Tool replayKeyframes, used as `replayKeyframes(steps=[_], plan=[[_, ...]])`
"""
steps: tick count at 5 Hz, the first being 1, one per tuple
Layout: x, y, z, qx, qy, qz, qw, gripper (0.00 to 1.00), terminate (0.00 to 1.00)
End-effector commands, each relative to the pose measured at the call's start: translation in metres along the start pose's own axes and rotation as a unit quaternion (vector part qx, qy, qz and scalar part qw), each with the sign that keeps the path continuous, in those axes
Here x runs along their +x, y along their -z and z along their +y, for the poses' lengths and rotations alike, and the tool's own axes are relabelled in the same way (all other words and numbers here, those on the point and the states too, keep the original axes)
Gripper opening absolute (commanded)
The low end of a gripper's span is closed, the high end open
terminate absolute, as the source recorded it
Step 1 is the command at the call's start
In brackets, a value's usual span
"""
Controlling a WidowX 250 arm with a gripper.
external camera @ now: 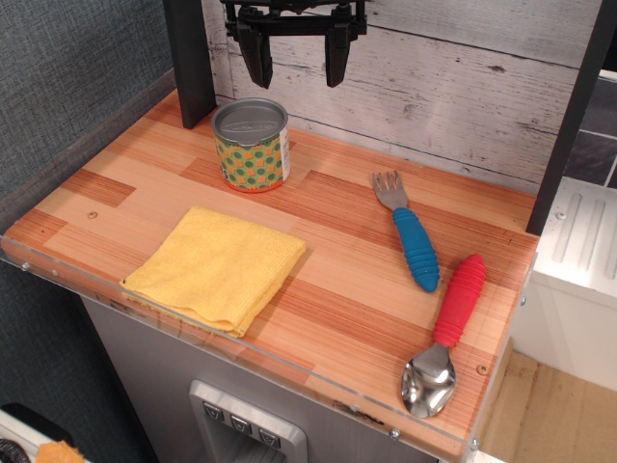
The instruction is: Put the blue fork parallel to the red spoon.
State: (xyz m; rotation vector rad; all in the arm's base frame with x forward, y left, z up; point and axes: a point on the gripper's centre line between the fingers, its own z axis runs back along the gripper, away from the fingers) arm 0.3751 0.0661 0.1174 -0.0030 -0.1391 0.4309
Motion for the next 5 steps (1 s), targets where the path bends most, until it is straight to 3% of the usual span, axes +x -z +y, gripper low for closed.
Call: replayKeyframes(steps=[1,3,5], plan=[[0.0,0.0,0.0,0.0,0.0,0.0,1.0,1.0,0.0],[-0.028,-0.001,-0.031,-0.012,-0.036,0.012,0.9992,1.0,0.0],[-0.05,0.014,-0.065,0.0,-0.044,0.027,0.9987,1.0,0.0]])
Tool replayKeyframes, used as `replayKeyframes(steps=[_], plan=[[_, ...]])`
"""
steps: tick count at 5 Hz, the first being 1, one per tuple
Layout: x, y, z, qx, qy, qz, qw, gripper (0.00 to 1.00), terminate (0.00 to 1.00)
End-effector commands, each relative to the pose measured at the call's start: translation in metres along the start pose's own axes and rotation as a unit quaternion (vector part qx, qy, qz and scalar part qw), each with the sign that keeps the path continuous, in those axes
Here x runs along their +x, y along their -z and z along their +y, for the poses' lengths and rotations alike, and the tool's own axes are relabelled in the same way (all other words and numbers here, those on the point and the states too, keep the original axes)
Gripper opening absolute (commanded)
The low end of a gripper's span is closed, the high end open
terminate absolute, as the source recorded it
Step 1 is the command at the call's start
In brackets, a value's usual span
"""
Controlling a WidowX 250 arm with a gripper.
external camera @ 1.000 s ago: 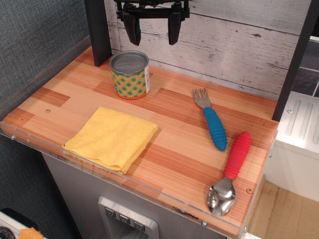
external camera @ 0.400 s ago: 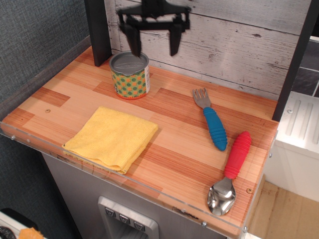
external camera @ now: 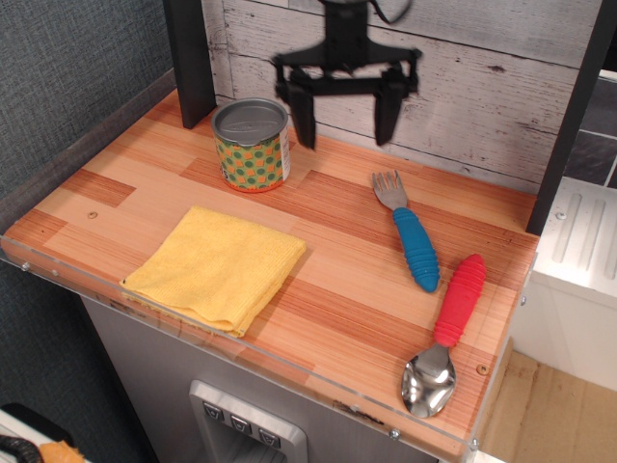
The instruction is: Put the blue fork parallel to the red spoon.
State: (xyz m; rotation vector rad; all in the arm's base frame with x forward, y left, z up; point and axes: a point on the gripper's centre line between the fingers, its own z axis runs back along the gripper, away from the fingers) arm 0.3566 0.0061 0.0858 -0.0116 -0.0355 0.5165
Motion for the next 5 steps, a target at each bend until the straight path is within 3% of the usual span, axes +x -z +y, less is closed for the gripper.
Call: replayKeyframes(steps=[1,5], plan=[[-0.013,0.0,-0.03,-0.009,-0.039,-0.025,0.9989,1.0,0.0],[-0.025,0.05,-0.052,0.018,-0.064,-0.041,0.9969,1.0,0.0]])
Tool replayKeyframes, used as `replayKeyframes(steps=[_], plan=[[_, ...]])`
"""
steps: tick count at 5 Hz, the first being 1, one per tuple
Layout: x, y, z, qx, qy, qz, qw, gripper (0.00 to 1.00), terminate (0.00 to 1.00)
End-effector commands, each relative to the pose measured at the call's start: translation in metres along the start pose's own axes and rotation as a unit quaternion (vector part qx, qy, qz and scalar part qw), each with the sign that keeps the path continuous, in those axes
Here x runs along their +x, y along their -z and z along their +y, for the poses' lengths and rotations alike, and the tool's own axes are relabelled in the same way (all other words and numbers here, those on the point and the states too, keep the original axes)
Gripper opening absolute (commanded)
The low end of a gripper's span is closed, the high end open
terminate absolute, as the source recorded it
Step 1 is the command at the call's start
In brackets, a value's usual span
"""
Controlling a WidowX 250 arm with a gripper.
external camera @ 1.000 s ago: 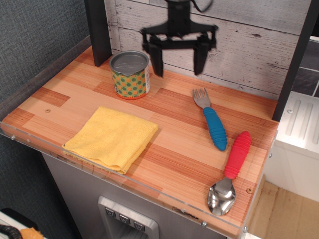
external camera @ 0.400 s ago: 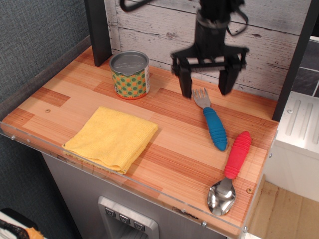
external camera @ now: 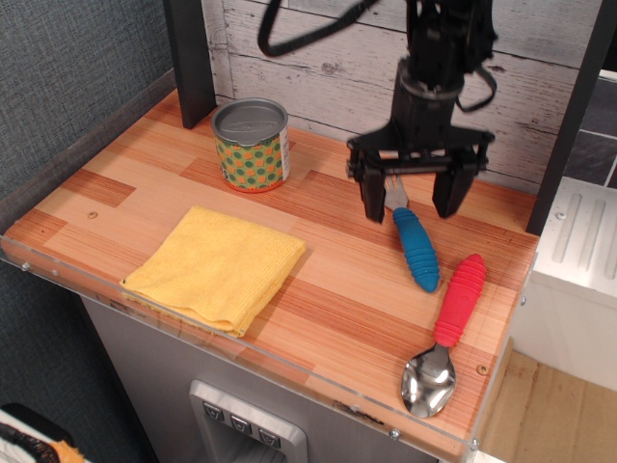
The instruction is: Put the blue fork parallel to the red spoon.
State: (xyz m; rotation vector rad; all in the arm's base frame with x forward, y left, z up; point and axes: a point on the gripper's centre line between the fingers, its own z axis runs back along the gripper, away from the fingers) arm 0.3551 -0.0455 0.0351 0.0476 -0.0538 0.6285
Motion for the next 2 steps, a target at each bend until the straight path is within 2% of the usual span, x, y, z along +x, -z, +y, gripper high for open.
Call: replayKeyframes(steps=[1,2], plan=[[-0.0003,0.0143,-0.0132,-0.013,-0.017,-0.022,0.9995,1.0,0.0],[0.0001,0.0204,-0.0113,-0.01,-0.028,-0.019,0.9994,1.0,0.0]])
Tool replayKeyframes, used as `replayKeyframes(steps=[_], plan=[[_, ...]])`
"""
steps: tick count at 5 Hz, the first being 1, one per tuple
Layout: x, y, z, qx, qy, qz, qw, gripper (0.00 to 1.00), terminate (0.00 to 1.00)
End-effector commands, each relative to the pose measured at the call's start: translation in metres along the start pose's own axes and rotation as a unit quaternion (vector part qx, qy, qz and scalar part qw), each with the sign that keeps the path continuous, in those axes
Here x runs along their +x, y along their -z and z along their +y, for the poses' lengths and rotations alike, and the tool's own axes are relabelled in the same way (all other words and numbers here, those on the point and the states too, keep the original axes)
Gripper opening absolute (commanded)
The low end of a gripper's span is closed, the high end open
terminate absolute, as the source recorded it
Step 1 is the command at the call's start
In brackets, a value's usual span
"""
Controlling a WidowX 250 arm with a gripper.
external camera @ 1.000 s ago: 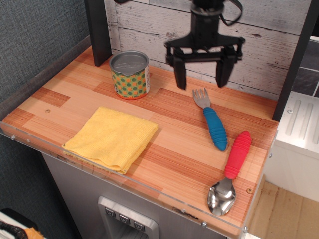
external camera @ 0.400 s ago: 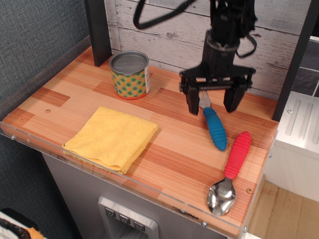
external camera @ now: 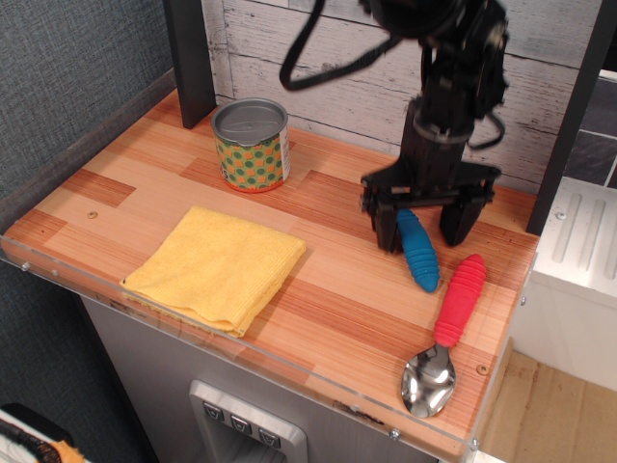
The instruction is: Put the blue fork parallel to the red spoon.
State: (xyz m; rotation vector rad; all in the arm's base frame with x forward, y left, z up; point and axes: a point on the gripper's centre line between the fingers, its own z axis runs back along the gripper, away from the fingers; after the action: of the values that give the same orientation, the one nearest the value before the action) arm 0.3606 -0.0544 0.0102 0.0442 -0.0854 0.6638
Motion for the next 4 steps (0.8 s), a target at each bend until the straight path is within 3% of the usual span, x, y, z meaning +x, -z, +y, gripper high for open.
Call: replayKeyframes(steps=[1,2,4], plan=[[0.005,-0.005,0.004,-0.003,0.009,0.0,1.0,0.0,0.0],[0.006,-0.004,0.005,-0.002,0.034,0.009,0.9994,0.0,0.0],[0.012,-0.028,0.022,-0.011,0.069,0.003,0.9975,0.0,0.0]])
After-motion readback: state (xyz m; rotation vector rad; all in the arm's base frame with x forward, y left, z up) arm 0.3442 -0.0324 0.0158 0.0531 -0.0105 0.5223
